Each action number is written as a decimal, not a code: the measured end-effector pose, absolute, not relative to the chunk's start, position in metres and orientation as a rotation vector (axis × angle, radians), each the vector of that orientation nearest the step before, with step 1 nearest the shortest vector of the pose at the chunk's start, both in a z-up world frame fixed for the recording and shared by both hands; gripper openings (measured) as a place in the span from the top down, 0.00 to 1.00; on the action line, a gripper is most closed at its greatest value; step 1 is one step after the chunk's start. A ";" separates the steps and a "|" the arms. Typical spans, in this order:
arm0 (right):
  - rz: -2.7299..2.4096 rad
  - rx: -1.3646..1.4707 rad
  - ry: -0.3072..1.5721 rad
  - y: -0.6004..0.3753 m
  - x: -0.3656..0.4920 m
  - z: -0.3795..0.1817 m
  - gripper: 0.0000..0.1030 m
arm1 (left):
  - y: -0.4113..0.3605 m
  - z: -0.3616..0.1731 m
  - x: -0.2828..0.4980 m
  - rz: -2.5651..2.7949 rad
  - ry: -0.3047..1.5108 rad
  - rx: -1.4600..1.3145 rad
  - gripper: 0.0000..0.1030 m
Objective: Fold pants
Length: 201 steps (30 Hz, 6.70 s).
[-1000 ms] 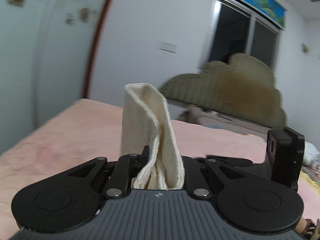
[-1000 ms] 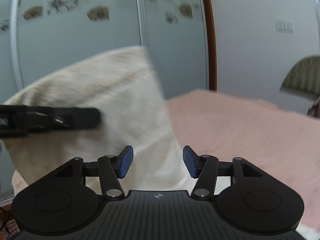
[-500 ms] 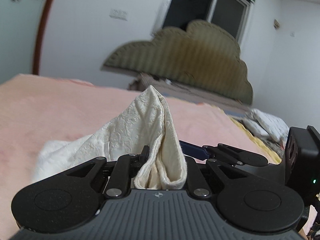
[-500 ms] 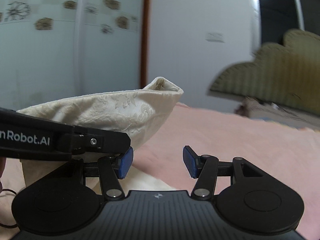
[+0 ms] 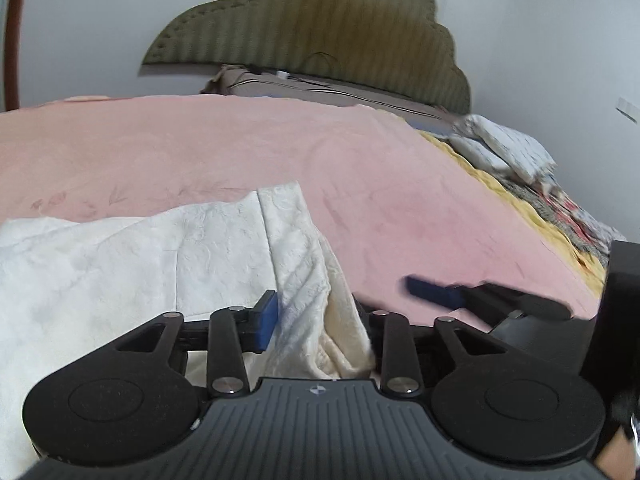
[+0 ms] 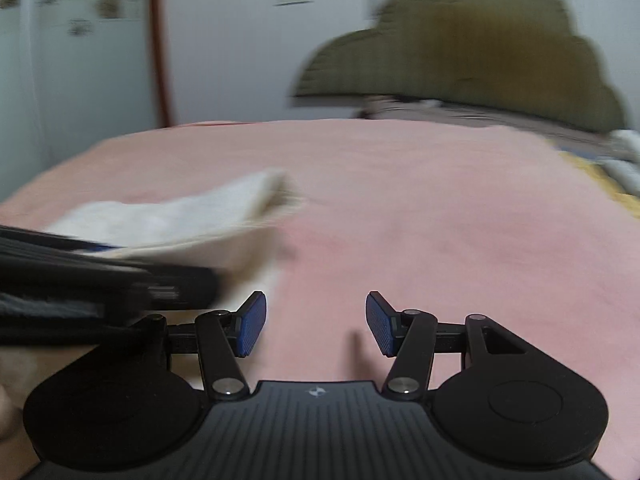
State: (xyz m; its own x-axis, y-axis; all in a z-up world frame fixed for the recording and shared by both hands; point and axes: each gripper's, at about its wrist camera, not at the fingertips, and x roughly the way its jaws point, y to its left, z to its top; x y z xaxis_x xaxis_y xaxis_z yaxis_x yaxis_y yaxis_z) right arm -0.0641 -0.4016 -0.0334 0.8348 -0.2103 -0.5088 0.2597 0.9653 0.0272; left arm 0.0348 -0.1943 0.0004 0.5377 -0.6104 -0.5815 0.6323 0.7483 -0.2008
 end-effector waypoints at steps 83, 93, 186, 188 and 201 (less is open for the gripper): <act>-0.115 0.274 0.568 -0.352 -0.042 -0.069 0.00 | -0.005 -0.058 0.070 -0.192 0.607 -0.029 0.00; -0.116 0.272 0.568 -0.352 -0.043 -0.069 0.00 | 0.002 -0.058 0.072 -0.192 0.623 -0.076 0.00; -0.069 0.028 0.546 -0.301 -0.012 -0.050 0.28 | 0.006 -0.048 0.055 -0.270 0.471 0.219 0.16; -0.086 0.074 0.555 -0.303 -0.012 -0.053 0.28 | 0.007 -0.043 0.051 -0.272 0.466 0.215 0.17; -0.059 -0.020 0.556 -0.278 -0.006 -0.051 0.28 | -0.028 -0.058 0.056 -0.331 0.541 0.190 0.07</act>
